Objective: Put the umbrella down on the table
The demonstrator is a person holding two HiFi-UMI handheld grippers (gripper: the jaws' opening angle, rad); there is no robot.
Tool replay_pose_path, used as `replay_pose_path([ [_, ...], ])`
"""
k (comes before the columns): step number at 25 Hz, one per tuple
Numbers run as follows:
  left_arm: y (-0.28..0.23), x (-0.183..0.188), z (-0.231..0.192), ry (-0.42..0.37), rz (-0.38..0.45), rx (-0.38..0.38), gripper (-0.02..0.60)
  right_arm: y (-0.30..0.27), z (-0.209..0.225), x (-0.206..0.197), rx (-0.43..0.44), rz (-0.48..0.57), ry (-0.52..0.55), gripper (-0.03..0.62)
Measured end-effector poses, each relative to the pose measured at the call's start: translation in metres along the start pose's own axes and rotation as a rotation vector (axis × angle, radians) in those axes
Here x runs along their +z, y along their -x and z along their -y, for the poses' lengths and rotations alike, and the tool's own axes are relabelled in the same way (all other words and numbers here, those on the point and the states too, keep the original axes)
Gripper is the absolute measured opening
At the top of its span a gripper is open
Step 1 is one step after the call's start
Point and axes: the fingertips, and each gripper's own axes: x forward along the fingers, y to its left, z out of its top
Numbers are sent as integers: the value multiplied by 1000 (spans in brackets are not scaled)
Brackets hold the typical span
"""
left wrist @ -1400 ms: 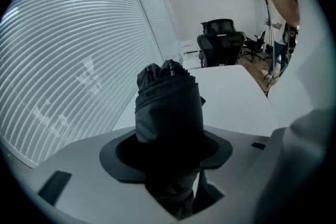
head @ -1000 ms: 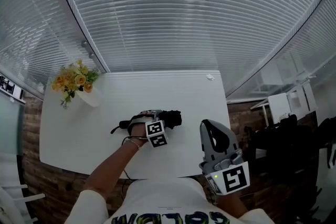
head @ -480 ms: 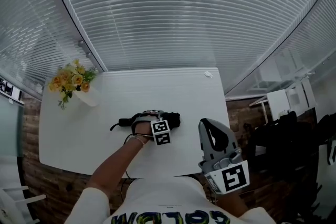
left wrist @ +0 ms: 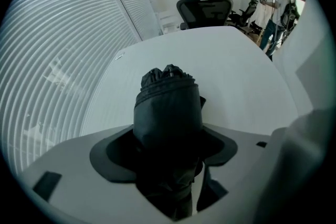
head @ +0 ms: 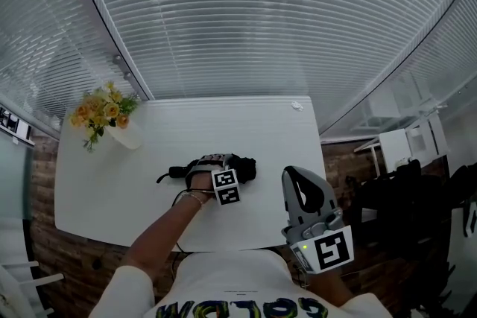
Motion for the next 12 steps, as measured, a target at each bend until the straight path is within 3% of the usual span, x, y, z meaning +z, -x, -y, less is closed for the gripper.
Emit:
replay_pose_path([
  [6, 29, 5, -8, 73, 53, 21, 334, 0, -1, 2, 6, 3, 6, 9],
  [12, 77, 8, -23, 229, 165, 61, 333, -3, -3, 0, 11, -2, 7, 9],
])
